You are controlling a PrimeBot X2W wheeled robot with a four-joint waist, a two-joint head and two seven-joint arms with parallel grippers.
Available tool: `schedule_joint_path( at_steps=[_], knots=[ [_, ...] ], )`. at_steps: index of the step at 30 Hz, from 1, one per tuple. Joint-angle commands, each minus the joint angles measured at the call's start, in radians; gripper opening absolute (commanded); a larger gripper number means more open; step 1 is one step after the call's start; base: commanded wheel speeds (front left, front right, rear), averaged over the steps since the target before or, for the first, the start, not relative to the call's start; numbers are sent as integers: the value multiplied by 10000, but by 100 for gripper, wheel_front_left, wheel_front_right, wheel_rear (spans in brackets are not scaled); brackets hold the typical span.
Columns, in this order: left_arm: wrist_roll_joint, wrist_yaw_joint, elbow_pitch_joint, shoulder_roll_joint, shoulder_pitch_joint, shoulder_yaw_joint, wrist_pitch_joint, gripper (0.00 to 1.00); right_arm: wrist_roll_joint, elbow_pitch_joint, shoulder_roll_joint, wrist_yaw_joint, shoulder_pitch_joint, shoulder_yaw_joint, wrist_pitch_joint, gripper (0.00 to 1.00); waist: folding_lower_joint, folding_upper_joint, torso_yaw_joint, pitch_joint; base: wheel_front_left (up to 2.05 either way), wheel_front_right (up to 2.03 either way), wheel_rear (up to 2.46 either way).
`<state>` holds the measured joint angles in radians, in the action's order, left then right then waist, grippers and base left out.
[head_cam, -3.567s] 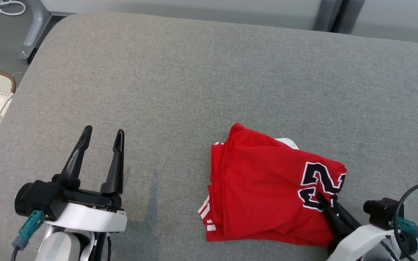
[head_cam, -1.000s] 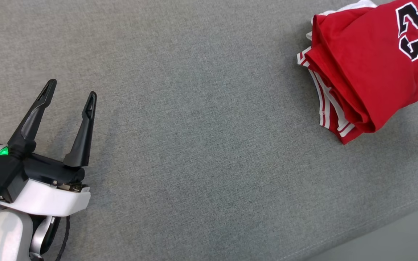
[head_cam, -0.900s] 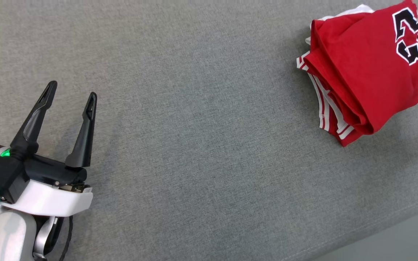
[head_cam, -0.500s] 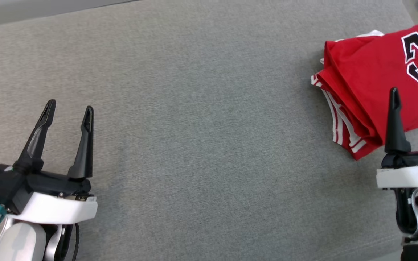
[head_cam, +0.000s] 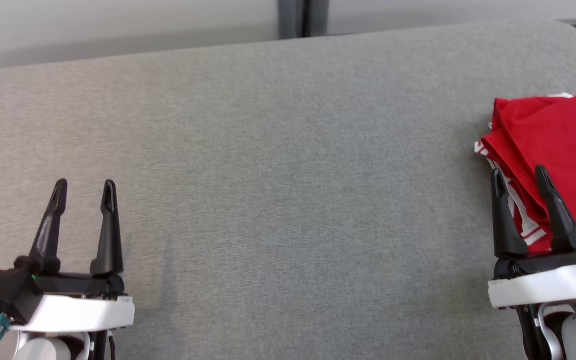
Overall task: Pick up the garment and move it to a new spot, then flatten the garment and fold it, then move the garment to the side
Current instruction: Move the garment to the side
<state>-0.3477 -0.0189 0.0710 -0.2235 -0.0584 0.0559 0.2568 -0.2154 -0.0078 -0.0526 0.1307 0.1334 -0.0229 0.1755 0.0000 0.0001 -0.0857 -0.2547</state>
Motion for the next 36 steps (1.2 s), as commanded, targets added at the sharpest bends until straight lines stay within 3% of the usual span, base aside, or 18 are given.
schedule_joint_path(
  at_steps=[1, 14, 36],
  knots=[
    [-32, 12, -25, 7, 182, -50, 41, 100, 132, -111, -22, 4, -209, -86, -107, 100, 0, -1, 376, 370, 0, 0, 0],
    [37, 173, -267, -28, 1126, 18, -38, 100, 558, -830, -106, 4, -1387, -255, -977, 100, 0, -1, 781, 1400, 0, 0, 0],
    [159, -61, -517, -205, 1979, 357, -343, 100, 578, -1932, -99, 4, -3029, -540, -1941, 100, 0, -1, 1005, 2525, 0, 0, 0]
  ],
)
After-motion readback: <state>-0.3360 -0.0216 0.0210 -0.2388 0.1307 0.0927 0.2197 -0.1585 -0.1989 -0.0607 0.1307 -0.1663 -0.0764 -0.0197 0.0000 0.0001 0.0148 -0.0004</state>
